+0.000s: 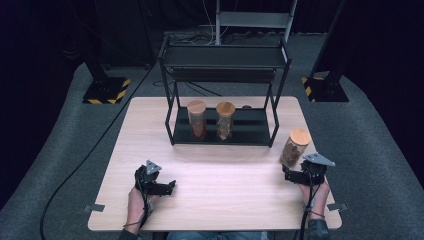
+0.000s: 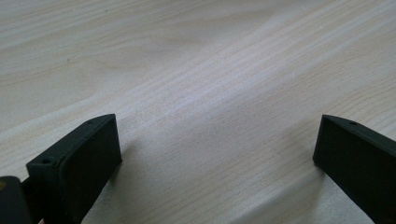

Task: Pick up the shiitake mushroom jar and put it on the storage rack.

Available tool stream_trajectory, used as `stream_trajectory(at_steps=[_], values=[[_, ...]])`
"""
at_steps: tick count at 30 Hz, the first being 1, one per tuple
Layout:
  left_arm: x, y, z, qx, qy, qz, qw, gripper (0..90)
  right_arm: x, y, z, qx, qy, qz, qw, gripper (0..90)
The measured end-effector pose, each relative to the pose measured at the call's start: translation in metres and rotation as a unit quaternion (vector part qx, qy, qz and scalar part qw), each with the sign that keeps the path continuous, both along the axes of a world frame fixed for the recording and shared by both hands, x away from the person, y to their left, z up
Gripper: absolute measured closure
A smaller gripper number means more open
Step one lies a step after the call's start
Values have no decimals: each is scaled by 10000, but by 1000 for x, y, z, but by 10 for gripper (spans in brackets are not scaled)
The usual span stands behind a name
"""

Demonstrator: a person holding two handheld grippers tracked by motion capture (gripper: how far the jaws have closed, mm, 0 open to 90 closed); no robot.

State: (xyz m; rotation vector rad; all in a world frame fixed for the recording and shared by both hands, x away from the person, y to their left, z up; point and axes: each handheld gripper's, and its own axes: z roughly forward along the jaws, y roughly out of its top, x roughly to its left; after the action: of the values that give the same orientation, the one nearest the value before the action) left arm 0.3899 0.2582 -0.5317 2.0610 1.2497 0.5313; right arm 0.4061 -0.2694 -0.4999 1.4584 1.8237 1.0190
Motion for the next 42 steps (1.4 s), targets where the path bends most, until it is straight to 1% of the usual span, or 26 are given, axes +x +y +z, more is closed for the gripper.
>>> stream_trajectory(at_steps=[1,4,5,6,7,8,9,11,12,14,16,20,23,26,27,28,30,32,34,36,42], values=[[0,0,0,9,4,-7,10000,0,3,0,1,-51,-57,-57,10000,0],[0,0,0,2,5,-10,10000,0,12,-3,4,113,-90,-80,9999,0],[0,0,0,1,1,-9,10000,0,15,-4,4,128,-185,-97,9997,0],[0,0,0,-1,1,-6,10000,0,17,-4,5,166,-169,-115,9997,0],[0,0,0,0,0,-8,10000,0,19,-5,6,217,-199,-82,9995,0],[0,0,0,-1,0,-7,10000,0,21,-5,7,231,-281,-61,9993,0],[0,0,0,2,0,-8,10000,0,22,-5,8,196,-369,-81,9991,0],[0,0,0,6,3,-10,10000,0,25,-4,11,237,-463,-55,9986,0],[0,0,0,6,2,-8,10000,0,26,-3,12,145,-537,-77,9984,0],[0,0,0,-1,0,-7,10000,0,30,-1,13,146,-526,-19,9985,0],[0,0,0,0,0,-8,10000,0,33,1,14,83,-518,-25,9986,0],[0,0,0,3,3,-9,10000,0,39,6,11,41,-477,-5,9989,0],[0,0,0,1,1,-10,10000,0,41,7,9,66,-428,7,9991,0],[0,0,0,2,3,-10,10000,0,40,8,8,-1,-466,-57,9989,0],[0,0,0,4,4,-10,10000,0,40,8,7,-28,-483,-77,9988,14],[0,0,0,0,3,-9,10000,0,40,8,7,-34,-509,-82,9987,49],[0,0,0,5,5,-10,10000,0,39,7,6,-10,-508,-24,9987,185],[0,0,0,8,6,-13,10000,0,39,7,6,-15,-522,-1,9986,204],[0,0,0,7,6,-14,10000,0,39,5,6,-6,-538,-39,9985,233],[0,0,0,5,4,-14,10000,0,38,4,5,45,-554,-13,9985,238],[0,0,0,4,7,-14,10000,0,38,5,6,65,-561,-17,9984,242]])
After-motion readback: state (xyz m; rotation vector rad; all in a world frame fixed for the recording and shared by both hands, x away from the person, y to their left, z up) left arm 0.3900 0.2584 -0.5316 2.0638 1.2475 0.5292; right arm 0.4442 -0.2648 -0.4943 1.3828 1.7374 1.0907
